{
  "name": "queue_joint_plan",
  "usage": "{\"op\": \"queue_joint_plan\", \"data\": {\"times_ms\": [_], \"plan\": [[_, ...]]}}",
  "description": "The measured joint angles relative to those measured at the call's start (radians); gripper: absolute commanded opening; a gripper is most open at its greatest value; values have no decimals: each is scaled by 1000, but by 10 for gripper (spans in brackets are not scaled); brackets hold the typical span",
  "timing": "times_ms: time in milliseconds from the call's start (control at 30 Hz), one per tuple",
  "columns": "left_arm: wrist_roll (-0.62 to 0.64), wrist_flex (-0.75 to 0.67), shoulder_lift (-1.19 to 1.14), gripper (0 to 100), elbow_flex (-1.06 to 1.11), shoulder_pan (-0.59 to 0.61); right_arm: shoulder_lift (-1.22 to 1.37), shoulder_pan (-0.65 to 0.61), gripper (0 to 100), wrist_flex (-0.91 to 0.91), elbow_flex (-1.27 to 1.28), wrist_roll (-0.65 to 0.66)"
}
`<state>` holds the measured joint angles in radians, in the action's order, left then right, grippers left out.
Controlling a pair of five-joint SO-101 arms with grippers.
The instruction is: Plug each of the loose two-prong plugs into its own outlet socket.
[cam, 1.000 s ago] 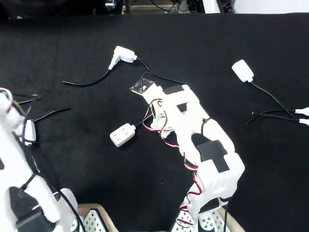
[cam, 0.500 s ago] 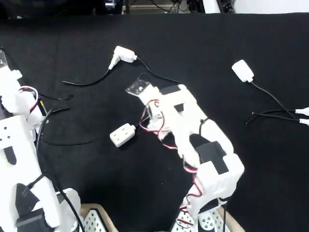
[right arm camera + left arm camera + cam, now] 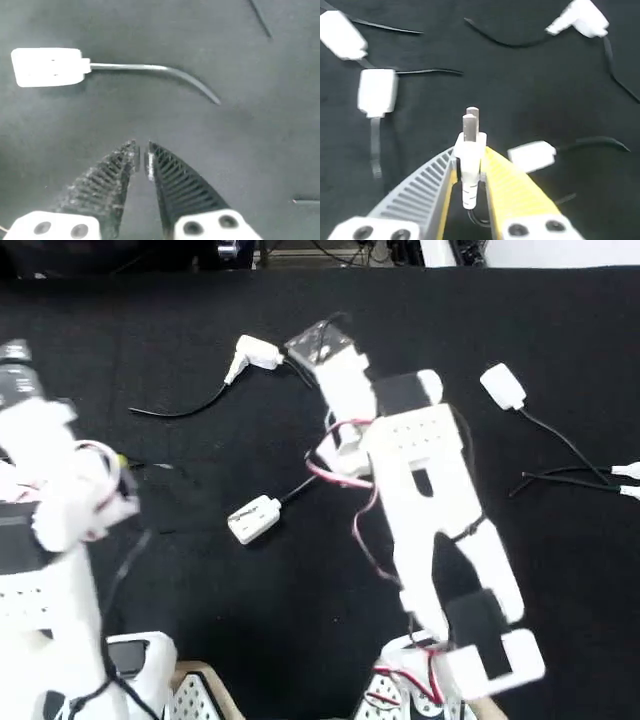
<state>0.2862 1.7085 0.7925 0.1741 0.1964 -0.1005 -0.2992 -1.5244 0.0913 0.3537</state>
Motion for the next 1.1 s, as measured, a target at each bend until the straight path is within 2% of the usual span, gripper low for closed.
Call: {"op": "queue_joint_plan", "data": {"times_ms": [133, 300, 533, 733, 867, 1100], "plan": [[46, -51, 35, 30, 29, -166, -121, -75, 12, 72, 155, -9], [55, -98, 97, 30, 29, -299, -407, -66, 12, 183, 353, -9], [130, -222, 186, 30, 117, -327, -1037, -57, 13, 331, 717, -9], [137, -275, 190, 30, 206, -327, -1640, -187, 12, 445, 1129, 11], [137, -278, 190, 30, 212, -382, -1699, -276, 12, 445, 1238, 83], [135, -272, 190, 30, 212, -620, -1700, -282, 12, 611, 1367, 98]]}}
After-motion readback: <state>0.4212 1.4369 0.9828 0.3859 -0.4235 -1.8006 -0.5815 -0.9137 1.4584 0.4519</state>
